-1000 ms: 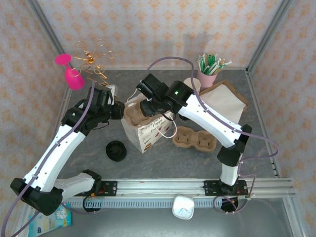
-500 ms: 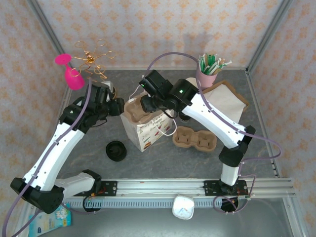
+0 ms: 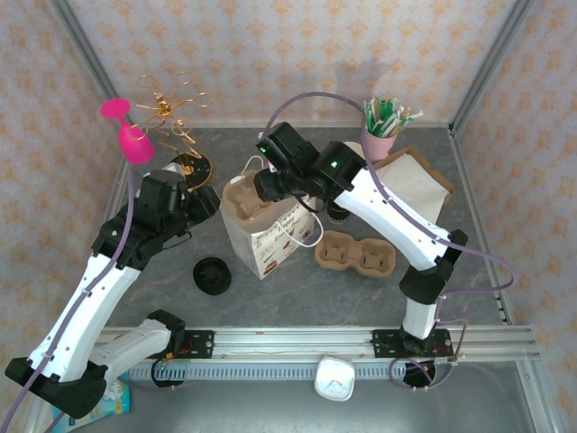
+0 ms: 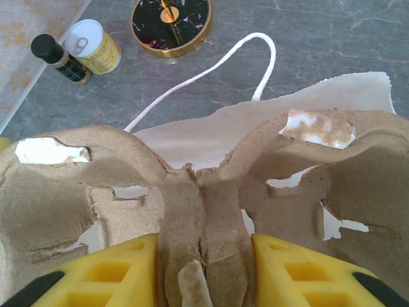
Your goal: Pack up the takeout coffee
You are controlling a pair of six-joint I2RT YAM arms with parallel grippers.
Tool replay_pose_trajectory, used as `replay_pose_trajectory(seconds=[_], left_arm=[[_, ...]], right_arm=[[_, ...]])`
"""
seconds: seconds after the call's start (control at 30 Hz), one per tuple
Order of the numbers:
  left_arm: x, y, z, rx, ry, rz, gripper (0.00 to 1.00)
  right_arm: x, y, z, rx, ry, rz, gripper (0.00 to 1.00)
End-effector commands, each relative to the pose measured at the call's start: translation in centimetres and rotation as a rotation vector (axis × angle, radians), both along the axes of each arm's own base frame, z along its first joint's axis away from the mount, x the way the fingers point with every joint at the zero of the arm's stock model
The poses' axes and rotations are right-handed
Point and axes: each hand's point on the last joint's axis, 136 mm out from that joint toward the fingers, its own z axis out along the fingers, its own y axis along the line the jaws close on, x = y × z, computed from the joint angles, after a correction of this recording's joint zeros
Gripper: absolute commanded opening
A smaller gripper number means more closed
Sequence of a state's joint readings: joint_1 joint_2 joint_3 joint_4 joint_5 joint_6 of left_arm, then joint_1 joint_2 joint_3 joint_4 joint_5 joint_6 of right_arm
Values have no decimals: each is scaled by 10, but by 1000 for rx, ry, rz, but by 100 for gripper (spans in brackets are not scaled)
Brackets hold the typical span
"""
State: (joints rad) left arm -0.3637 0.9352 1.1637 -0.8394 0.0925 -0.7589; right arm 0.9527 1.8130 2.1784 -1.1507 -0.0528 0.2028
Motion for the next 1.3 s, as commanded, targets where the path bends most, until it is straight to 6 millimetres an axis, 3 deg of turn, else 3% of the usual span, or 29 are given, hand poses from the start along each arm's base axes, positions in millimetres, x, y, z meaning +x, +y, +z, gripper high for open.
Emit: replay_pose_trajectory(seconds=[0.0,0.13,0.43,0.67,0.97,1.27], left_arm=[[4,-12,7,-121,-35,2,51],[9,-22,4,-158,-38,-24,48],[13,-21,-10,-153,-37,-13,23],[18,-23,-10,-112,-48,-46,10],[23,-20,-7,3,-39,-112,0],[33,-17,0,143,-42,-198,0]], right_arm=[[2,1,12,14,-37,19,38],[3,3,8,7,-40,33,38],[-1,14,17,60,-54,95,38],[12,-1,8,1,-83,48,38],[18,-18,-12,-82,-73,11,37],[-4,-4,-23,-63,-12,47,37]])
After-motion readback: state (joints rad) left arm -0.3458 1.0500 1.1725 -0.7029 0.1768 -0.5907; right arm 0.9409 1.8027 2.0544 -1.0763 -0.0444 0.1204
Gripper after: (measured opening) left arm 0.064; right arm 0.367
